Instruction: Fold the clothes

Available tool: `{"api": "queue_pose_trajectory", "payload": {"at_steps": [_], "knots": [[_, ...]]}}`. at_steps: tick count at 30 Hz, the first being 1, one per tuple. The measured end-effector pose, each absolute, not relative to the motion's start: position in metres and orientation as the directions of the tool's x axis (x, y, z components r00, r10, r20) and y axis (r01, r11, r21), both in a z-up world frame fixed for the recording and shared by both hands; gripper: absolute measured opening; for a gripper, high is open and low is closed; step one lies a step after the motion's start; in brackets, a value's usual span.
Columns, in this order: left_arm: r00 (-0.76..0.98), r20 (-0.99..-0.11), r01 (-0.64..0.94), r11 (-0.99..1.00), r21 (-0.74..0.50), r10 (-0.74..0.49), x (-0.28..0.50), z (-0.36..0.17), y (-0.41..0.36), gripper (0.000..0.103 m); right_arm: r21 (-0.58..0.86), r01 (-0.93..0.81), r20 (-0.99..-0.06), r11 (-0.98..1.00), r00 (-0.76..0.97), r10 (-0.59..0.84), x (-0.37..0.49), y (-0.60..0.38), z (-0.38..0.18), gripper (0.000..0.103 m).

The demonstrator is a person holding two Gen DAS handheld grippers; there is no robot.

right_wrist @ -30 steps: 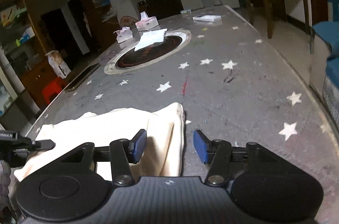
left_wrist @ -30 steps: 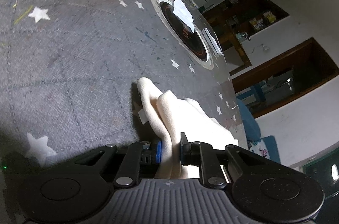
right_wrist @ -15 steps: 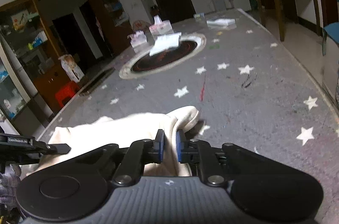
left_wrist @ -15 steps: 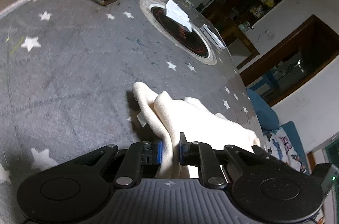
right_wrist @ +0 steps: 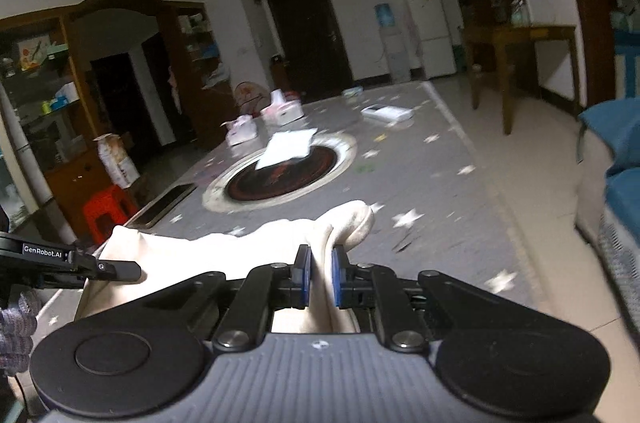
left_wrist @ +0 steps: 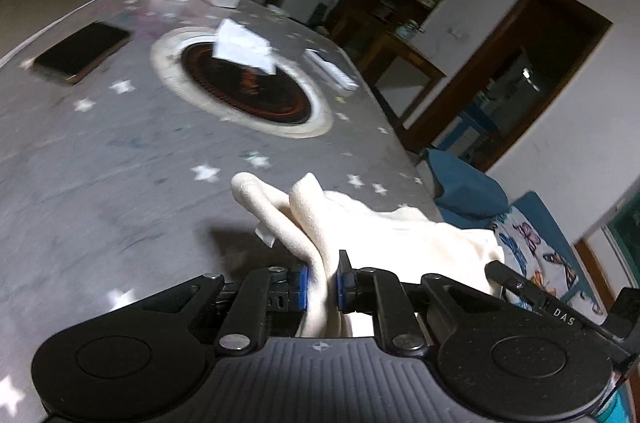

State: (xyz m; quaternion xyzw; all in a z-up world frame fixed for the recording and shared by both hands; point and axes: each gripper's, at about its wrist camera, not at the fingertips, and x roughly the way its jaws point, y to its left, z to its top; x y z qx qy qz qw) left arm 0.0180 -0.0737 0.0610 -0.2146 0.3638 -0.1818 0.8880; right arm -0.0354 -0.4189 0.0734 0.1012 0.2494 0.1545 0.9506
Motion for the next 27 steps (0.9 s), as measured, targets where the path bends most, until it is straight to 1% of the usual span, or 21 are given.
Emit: {"api": "queue_pose_trajectory", "payload": {"at_steps": [8,13,21,27], "knots": [[0.634,-0.583,0.230,0.844,-0.484,-0.508,0.056,0.064,-0.123,0.014,0.215,-0.172,-0.443,0.961,0.860,0.253,-0.023,-0.453,0.083,0.009],[0.611,-0.594,0.266,0.843,-0.468,-0.523,0.080,0.064,-0.153,0.014,0.204,-0.119,-0.449,0.972,0.871,0.201,-0.011,-0.473,0.082,0.009],[0.599,-0.621,0.275,0.859,-0.433,-0.505,0.101,0.051,-0.172,0.014,0.196,-0.072,-0.479,0.978,0.863,0.160,0.007,-0.489,0.065,0.009],[0.587,-0.651,0.259,0.874,-0.412,-0.481,0.110,0.038,-0.173,0.014,0.200,-0.059,-0.503,0.978,0.850,0.154,0.018,-0.494,0.050,0.009]]}}
